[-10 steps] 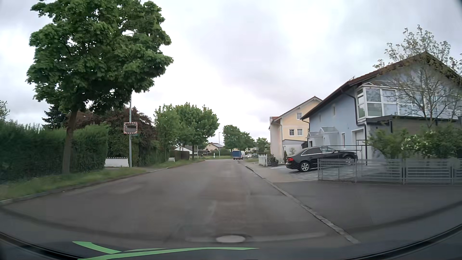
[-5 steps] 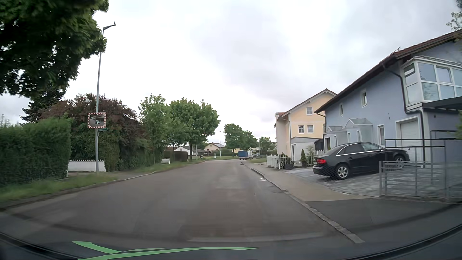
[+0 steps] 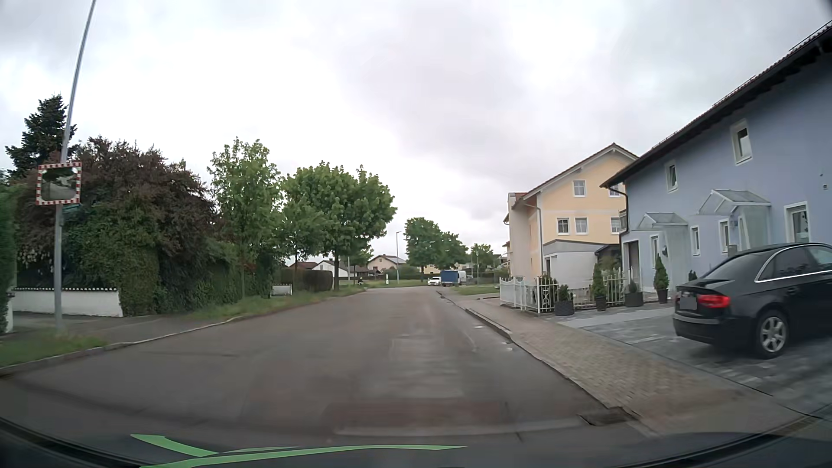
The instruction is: Follow the waypoints while adhering to traffic rules and regulations
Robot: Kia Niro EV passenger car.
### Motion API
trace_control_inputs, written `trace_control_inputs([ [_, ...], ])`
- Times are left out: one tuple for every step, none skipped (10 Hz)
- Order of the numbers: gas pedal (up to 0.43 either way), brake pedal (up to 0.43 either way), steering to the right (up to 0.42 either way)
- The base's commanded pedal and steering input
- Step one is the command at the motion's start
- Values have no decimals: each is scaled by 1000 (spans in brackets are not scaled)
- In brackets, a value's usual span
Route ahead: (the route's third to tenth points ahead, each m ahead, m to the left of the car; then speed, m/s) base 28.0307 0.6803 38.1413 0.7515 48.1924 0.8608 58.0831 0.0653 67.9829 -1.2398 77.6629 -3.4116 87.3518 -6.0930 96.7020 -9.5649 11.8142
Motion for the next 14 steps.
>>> trace_control_inputs([
  [79, 0, -4],
  [79, 0, -4],
  [79, 0, -4],
  [79, 0, -4],
  [79, 0, -2],
  [79, 0, -1],
  [67, 0, -1],
  [67, 0, -1],
  [67, 0, -1],
  [67, 0, -1],
  [67, 0, -1],
  [67, 0, -1],
  [67, 0, -1],
  [67, 0, -1],
])
